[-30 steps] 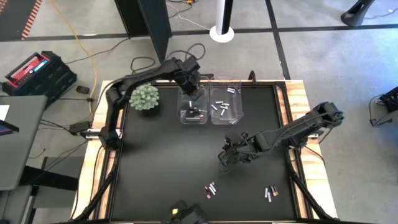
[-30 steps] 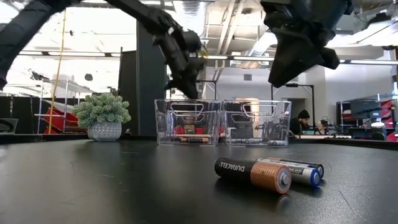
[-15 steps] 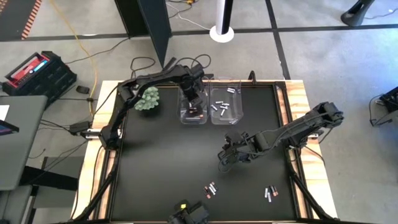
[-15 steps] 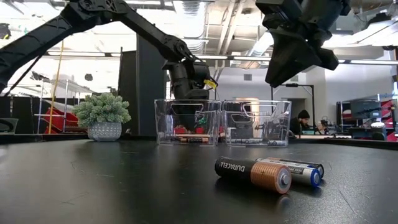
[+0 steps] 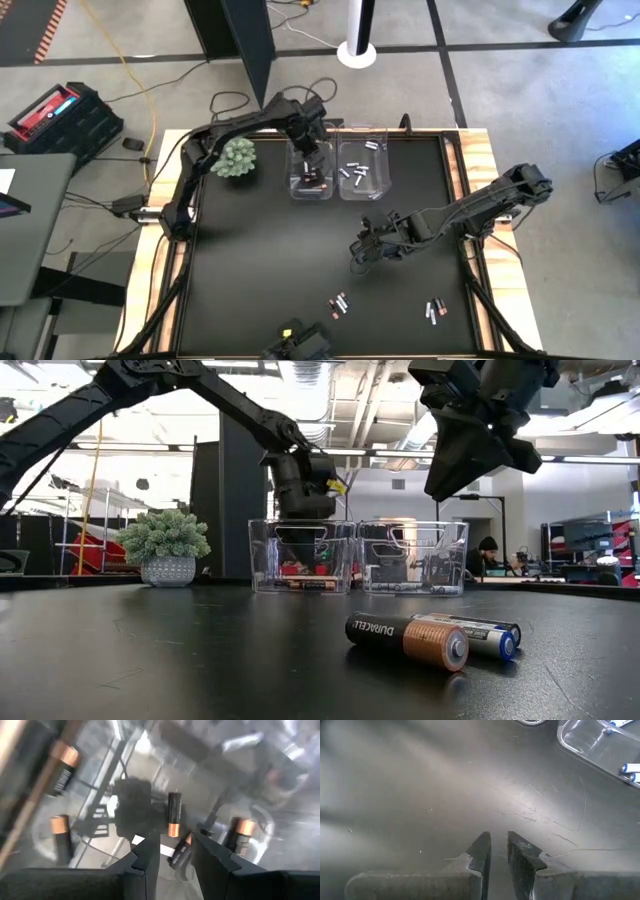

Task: Sort batteries
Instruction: Put the small black battery into the left transparent bin

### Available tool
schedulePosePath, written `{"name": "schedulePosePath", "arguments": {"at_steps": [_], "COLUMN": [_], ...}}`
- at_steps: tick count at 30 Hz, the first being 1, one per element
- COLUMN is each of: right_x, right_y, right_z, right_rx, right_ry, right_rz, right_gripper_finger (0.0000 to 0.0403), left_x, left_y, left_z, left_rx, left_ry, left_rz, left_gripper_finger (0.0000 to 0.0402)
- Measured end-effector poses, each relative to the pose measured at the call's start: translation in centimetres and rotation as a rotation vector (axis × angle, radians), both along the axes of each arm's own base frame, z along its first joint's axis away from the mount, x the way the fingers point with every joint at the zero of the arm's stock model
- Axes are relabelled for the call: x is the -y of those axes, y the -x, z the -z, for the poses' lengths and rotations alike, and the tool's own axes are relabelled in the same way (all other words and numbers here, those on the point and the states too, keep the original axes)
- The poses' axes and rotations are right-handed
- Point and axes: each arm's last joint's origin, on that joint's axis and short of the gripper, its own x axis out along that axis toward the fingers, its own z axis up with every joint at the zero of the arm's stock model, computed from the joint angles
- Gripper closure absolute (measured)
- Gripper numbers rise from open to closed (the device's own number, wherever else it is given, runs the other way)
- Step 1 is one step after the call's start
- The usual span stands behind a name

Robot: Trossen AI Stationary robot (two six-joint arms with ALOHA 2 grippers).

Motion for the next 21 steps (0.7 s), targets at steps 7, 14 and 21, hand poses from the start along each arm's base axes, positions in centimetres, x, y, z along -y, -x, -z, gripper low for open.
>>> {"name": "schedulePosePath", "arguments": {"at_steps": [7, 14, 21], "right_x": [0.0, -0.1, -0.2], "right_y": [0.0, -0.1, -0.1], "right_z": [0.0, -0.1, -0.1], "right_rx": [-0.005, 0.021, 0.008], "right_ry": [0.003, -0.016, 0.003], "right_rz": [-0.003, 0.012, -0.023], "right_gripper_finger": [0.0322, 0.0322, 0.0322], "left_x": [1.1, 7.4, 17.4], "left_y": [2.3, 5.6, 9.8], "left_z": [-6.9, -15.2, -15.8], "left_rx": [0.124, 0.354, 0.759], "left_ry": [-0.062, -0.203, -0.267], "left_rz": [-0.064, -0.103, -0.099], "left_gripper_finger": [0.0294, 0.0299, 0.0302]}}
